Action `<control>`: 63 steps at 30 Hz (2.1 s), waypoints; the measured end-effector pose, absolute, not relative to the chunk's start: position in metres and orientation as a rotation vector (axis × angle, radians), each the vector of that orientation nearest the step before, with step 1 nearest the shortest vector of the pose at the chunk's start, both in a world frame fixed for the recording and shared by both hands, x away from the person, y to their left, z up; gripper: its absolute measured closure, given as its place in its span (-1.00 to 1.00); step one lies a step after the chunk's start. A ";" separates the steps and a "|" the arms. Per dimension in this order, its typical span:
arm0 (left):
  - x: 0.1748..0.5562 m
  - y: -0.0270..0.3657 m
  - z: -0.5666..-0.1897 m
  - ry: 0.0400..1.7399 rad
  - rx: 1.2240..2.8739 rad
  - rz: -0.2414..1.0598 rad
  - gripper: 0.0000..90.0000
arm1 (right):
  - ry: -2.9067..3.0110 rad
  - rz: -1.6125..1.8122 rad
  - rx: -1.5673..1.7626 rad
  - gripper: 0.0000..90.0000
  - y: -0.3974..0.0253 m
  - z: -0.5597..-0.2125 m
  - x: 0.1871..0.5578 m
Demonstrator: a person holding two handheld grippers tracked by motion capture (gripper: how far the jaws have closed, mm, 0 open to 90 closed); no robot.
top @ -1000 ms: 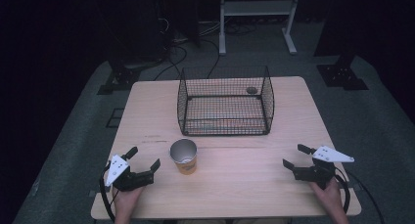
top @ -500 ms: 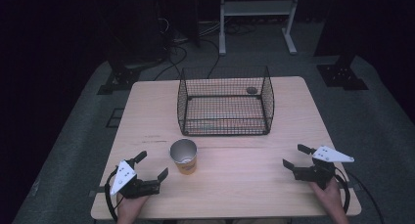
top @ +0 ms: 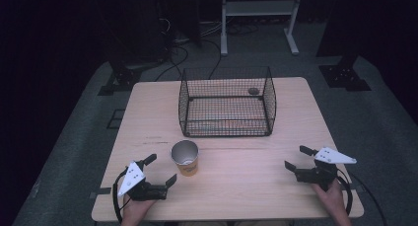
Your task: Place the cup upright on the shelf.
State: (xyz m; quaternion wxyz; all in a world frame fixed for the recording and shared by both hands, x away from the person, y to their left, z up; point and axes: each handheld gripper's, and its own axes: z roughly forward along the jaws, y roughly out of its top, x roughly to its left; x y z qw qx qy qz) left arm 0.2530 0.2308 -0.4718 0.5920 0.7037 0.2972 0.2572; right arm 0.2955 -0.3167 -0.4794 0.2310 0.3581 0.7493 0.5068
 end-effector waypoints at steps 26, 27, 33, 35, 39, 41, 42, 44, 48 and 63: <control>0.280 0.196 -0.480 0.701 1.734 0.539 -1.00 | 2.072 1.380 0.973 -0.71 -0.315 -0.479 0.295; 0.280 0.195 -0.480 0.701 1.737 0.540 -1.00 | 2.074 1.380 0.973 -0.71 -0.315 -0.479 0.295; 0.283 0.192 -0.479 0.707 1.752 0.543 -1.00 | 2.077 1.376 0.970 -0.71 -0.315 -0.479 0.295; 0.283 0.192 -0.478 0.708 1.747 0.545 -1.00 | 2.077 1.375 0.969 -0.71 -0.315 -0.479 0.295; 0.285 0.189 -0.478 0.726 1.761 0.556 -1.00 | 2.080 1.376 0.966 -0.71 -0.314 -0.479 0.295; 0.286 0.188 -0.476 0.724 1.763 0.562 -1.00 | 2.080 1.375 0.966 -0.71 -0.314 -0.479 0.295; 0.287 0.187 -0.475 0.721 1.763 0.566 -1.00 | 2.081 1.375 0.967 -0.71 -0.314 -0.479 0.295; 0.288 0.186 -0.473 0.716 1.755 0.570 -1.00 | 2.081 1.374 0.967 -0.71 -0.314 -0.479 0.295; 0.293 0.183 -0.472 0.734 1.754 0.556 -1.00 | 2.082 1.373 0.967 -0.71 -0.314 -0.479 0.295; 0.298 0.177 -0.472 0.717 1.755 0.530 -0.82 | 2.084 1.371 0.965 -0.71 -0.314 -0.479 0.295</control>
